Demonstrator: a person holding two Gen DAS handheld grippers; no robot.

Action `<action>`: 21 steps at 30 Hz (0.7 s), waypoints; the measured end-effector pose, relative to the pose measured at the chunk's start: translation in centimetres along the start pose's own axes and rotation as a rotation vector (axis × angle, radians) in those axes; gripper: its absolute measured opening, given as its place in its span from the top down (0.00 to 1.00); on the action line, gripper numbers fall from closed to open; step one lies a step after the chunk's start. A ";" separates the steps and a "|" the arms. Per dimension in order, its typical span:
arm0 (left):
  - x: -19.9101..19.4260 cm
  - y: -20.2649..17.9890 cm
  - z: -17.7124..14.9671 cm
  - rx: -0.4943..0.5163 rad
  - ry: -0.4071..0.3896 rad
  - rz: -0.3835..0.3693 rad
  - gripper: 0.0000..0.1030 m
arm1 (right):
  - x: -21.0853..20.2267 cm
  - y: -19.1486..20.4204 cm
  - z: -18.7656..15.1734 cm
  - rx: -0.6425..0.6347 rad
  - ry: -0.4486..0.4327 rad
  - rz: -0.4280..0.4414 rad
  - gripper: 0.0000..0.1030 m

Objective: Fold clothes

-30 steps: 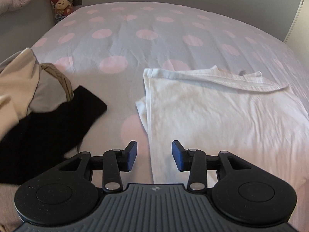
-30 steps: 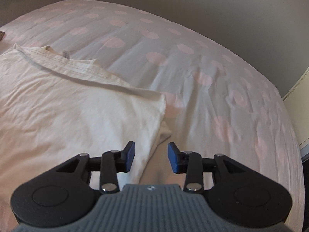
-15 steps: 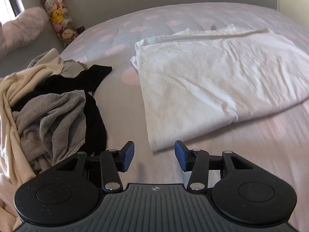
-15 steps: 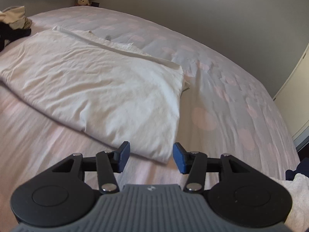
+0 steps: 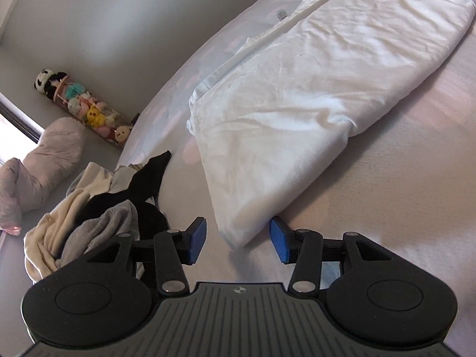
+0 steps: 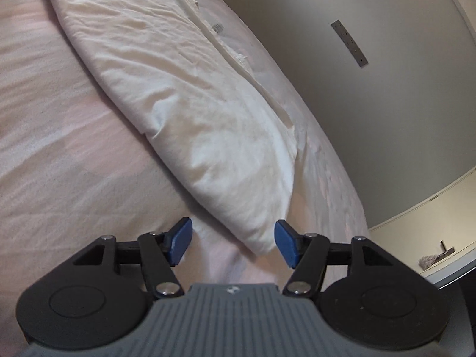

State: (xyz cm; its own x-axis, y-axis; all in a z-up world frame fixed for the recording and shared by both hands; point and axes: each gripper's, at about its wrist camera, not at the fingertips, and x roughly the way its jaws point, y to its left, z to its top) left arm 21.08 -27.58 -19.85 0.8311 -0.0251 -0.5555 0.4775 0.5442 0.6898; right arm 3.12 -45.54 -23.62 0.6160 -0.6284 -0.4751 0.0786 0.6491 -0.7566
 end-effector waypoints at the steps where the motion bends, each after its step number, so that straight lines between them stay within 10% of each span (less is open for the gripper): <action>1: 0.3 -0.3 0.1 0.020 -0.009 0.019 0.56 | 0.2 0.0 0.0 -0.005 -0.009 -0.011 0.31; 11: 2.0 -1.8 0.5 0.112 -0.083 0.100 0.69 | 1.9 0.3 -0.1 -0.003 -0.074 -0.127 0.36; 15: 2.2 -1.3 0.6 0.081 -0.066 0.076 0.86 | 2.4 0.0 -0.1 -0.001 -0.036 -0.128 0.78; 21: 1.8 -0.4 0.6 0.055 -0.056 0.033 0.95 | 2.4 -1.5 0.0 0.068 0.009 -0.049 0.83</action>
State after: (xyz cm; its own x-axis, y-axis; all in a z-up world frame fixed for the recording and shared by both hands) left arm 22.56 -28.31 -20.83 0.8605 -0.0551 -0.5065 0.4631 0.4991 0.7324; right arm 4.49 -48.01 -23.59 0.6029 -0.6640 -0.4423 0.1620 0.6447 -0.7471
